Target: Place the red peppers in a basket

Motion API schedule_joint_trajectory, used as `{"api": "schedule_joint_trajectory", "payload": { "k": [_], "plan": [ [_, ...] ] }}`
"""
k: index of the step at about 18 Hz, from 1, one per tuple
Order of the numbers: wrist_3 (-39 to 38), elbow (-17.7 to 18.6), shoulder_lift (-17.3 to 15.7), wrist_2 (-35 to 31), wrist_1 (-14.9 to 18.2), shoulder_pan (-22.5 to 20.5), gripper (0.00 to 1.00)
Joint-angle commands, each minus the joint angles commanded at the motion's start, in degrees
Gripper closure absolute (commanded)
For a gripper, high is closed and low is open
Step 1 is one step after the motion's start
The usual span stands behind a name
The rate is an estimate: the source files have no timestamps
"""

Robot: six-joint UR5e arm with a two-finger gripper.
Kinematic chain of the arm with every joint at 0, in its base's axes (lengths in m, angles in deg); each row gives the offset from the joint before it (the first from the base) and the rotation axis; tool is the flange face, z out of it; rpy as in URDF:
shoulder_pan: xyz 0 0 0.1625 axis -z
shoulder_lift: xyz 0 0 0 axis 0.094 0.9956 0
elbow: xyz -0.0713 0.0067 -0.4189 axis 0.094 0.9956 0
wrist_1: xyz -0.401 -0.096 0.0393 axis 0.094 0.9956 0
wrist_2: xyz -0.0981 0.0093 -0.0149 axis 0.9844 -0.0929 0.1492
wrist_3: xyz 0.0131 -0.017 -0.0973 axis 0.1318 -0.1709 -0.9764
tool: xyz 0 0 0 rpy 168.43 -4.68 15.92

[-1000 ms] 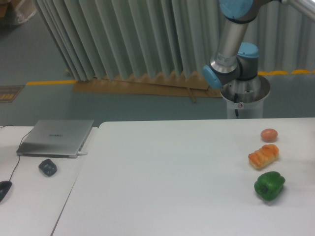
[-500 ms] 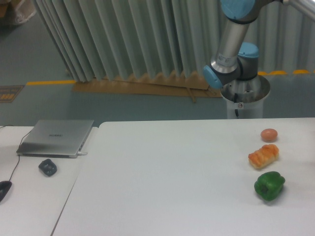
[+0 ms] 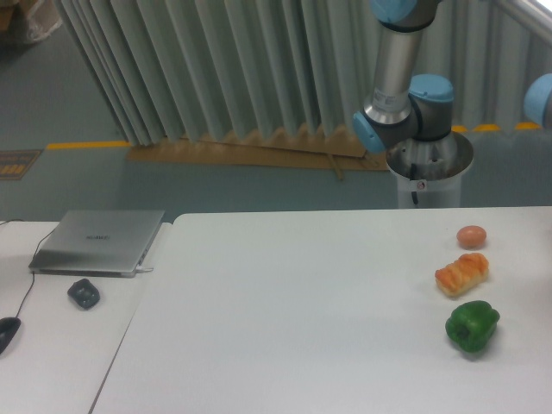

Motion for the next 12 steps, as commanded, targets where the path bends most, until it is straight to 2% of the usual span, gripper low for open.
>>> {"api": "schedule_joint_trajectory", "payload": {
  "k": [2, 7, 12],
  "plan": [
    [-0.6, 3.5, -2.7, -0.2, 0.2, 1.9, 0.0],
    [-4.1, 4.5, -4.2, 0.3, 0.7, 3.3, 0.0],
    [-4.7, 4.6, -4.2, 0.1, 0.7, 3.9, 0.0]
  ]
}}
